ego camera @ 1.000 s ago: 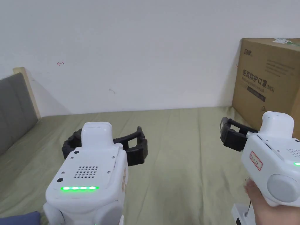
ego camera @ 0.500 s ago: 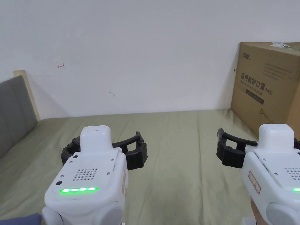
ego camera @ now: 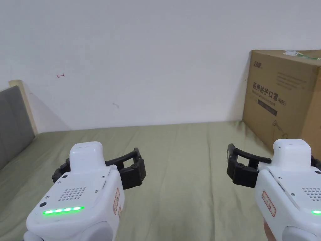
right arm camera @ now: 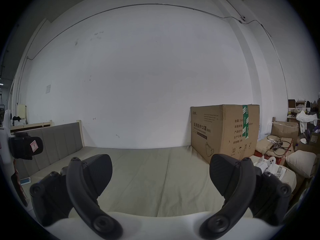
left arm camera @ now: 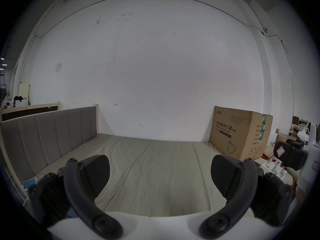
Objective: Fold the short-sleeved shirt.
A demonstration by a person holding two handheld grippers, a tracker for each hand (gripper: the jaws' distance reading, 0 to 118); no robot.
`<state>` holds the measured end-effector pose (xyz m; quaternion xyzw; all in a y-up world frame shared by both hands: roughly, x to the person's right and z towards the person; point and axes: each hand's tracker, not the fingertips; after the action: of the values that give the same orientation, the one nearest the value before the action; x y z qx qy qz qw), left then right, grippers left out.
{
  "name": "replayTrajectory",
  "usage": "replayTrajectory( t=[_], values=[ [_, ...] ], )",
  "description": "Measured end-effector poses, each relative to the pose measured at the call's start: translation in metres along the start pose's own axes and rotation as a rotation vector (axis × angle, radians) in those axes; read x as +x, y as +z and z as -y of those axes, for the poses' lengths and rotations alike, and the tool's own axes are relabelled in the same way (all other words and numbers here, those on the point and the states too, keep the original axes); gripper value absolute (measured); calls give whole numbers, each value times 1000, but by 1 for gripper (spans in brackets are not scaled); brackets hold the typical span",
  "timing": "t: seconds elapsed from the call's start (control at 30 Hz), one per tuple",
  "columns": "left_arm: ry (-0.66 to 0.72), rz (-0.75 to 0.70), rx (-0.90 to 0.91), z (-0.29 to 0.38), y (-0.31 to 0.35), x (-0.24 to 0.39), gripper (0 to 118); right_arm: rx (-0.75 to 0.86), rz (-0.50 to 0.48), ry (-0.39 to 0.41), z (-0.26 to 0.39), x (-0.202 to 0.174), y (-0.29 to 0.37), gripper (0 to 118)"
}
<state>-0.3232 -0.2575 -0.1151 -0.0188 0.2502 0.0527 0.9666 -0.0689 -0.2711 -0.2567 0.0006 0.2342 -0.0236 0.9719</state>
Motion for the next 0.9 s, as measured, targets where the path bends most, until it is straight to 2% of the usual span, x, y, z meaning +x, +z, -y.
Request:
replayTrajectory(
  t=[0.37,0.57,0.7,0.9],
  values=[
    [25,2,1,-4,2,-1,117,-36,4,10,7,-1,-4,113],
    [-15,-55,-29,-1,-5,6,116,-45,6,6,8,-1,-5,113],
    [12,-11,-49,4,-5,4,116,-45,6,5,10,-2,-8,113],
    [-21,0,-47,7,-12,10,116,-58,-1,19,18,-4,-17,113]
  ],
)
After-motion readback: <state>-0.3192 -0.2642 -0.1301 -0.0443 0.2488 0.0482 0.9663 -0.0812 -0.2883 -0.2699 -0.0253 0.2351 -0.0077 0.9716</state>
